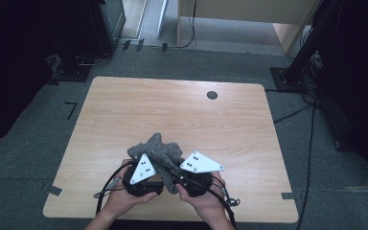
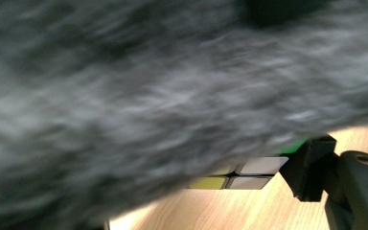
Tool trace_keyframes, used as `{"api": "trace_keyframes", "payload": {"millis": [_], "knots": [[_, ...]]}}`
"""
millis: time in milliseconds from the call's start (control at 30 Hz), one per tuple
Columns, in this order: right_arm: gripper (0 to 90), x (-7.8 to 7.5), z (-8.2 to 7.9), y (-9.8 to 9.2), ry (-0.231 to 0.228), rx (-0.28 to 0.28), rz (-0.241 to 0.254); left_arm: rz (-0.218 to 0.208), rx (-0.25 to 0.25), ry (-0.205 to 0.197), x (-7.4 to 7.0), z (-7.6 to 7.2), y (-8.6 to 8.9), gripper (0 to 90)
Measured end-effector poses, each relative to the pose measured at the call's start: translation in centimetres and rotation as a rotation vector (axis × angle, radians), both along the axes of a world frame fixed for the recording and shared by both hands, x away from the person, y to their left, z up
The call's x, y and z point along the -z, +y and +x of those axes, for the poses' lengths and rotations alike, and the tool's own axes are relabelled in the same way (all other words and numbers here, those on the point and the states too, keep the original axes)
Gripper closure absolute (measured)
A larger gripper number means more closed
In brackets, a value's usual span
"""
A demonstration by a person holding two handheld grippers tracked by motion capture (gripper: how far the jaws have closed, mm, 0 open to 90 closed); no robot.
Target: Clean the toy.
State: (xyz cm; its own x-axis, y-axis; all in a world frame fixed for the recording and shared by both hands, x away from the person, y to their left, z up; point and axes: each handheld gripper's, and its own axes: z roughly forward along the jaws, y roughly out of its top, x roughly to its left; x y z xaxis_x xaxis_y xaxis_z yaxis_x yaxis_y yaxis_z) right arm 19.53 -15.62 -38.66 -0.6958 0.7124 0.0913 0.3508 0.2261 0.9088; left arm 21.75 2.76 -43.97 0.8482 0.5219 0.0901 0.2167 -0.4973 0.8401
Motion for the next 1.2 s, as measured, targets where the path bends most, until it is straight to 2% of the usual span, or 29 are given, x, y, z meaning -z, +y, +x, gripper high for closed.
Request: {"api": "trace_keyframes", "payload": {"millis": [33,67,133,233,333,433,500,567,633,700,767,933,1067,1133,1200], "knots": [[77.6,0.0,0.1,0.0,-0.005,0.014,-0.01,0.005,0.002,-0.004,0.0,-0.1,-0.1,34.2],[77.7,0.1,0.5,-0.7,0.015,0.044,0.006,0.005,0.005,0.0,0.1,0.0,-0.1,34.2],[77.8,0.1,0.7,-1.2,0.019,0.066,0.007,0.004,-0.003,0.003,0.0,0.2,0.2,34.2],[78.2,-0.1,0.8,-1.9,0.012,0.106,-0.002,-0.029,-0.028,0.02,-0.2,0.6,0.9,34.2],[78.2,-0.2,0.4,-1.3,-0.002,0.073,0.002,-0.029,-0.037,0.021,-0.2,0.6,0.8,34.2],[78.2,-0.1,-0.1,-0.2,-0.009,0.009,-0.018,-0.006,-0.015,0.007,0.0,0.2,0.3,34.2],[78.2,-0.1,-0.1,0.0,-0.016,0.013,-0.035,0.001,-0.005,-0.002,0.0,0.1,0.1,34.2],[78.2,-0.2,0.2,-0.6,-0.009,0.039,-0.026,-0.006,-0.004,0.003,-0.1,0.2,0.4,34.2],[78.3,-0.2,0.5,-1.3,-0.006,0.085,-0.021,-0.022,-0.017,0.008,-0.3,0.5,0.9,34.2],[78.3,-0.4,0.5,-1.7,-0.002,0.094,-0.01,-0.042,-0.035,0.016,-0.4,0.8,1.4,34.2],[78.3,-0.5,0.3,-1.5,-0.015,0.075,-0.005,-0.049,-0.045,0.02,-0.5,0.9,1.6,34.2],[78.1,-0.2,-0.3,0.3,-0.017,0.002,-0.021,-0.017,-0.021,0.011,-0.2,0.6,1.0,34.2],[78.0,-0.2,0.0,-0.3,-0.023,0.051,-0.042,-0.028,-0.016,0.026,-0.3,0.8,1.3,34.1],[78.0,-0.4,0.2,-1.0,-0.02,0.084,-0.036,-0.044,-0.026,0.017,-0.4,0.9,1.6,34.1],[78.0,-0.5,0.2,-1.3,-0.018,0.095,-0.018,-0.062,-0.04,0.016,-0.7,0.9,1.9,34.1]]}}
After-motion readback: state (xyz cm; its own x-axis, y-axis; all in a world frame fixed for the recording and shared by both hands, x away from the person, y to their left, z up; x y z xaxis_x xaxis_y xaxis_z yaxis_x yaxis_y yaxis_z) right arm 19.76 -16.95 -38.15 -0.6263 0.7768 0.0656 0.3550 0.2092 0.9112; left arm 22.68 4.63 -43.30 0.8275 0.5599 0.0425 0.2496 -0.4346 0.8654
